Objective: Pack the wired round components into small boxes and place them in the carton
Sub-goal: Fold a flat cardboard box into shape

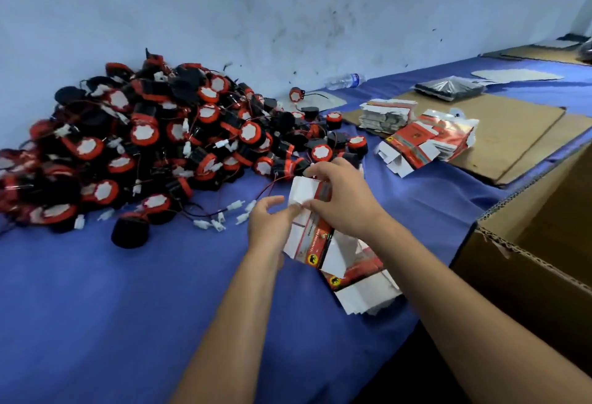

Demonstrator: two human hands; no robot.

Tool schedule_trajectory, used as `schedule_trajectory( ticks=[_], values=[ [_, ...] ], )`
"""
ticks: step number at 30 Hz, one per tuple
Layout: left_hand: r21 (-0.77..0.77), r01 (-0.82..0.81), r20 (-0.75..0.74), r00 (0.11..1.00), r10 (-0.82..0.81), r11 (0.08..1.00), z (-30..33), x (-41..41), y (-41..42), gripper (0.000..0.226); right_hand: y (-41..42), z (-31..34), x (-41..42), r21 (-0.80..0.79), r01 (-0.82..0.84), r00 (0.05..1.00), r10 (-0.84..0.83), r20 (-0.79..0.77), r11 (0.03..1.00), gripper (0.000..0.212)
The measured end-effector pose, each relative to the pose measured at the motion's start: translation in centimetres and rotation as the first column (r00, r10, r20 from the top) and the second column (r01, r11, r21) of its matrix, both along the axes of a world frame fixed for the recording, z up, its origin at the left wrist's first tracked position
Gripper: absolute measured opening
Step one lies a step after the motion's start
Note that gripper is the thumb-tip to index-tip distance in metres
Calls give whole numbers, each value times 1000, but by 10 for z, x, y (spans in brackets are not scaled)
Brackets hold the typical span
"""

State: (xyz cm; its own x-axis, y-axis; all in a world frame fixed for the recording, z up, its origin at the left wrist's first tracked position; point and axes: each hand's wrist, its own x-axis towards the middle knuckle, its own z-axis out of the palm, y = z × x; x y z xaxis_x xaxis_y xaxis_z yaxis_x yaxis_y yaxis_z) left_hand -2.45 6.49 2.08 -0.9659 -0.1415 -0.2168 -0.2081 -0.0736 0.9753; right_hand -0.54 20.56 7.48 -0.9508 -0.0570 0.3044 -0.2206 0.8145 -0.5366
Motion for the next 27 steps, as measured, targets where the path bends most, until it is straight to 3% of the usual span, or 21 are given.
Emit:
schedule_trajectory(
  ticks=[3,6,10,13,21,27],
  values=[
    [99,15,11,1000,-16,995,3,5,-66,35,-45,1,-11,-9,-145,989,144,-17,989,40],
    [72,7,9,1000,-7,997,-5,18,-139,26,-109,-13,-19,-47,-314,948,315,36,948,47],
    [-54,-241,-62,969,238,969,-20,35,-231,14,-201,-44,-20,198,-509,857,472,208,837,106],
    [-104,-301,-107,951,290,948,-26,43,-276,20,-244,-67,-16,229,-596,803,576,153,770,133],
    [-114,-167,-134,979,152,979,-30,38,-322,30,-259,-82,-14,8,-653,756,651,74,757,138],
    [-12,-243,-194,952,236,970,-28,38,-316,24,-247,-75,-21,-453,-557,793,607,-44,696,111]
  ],
)
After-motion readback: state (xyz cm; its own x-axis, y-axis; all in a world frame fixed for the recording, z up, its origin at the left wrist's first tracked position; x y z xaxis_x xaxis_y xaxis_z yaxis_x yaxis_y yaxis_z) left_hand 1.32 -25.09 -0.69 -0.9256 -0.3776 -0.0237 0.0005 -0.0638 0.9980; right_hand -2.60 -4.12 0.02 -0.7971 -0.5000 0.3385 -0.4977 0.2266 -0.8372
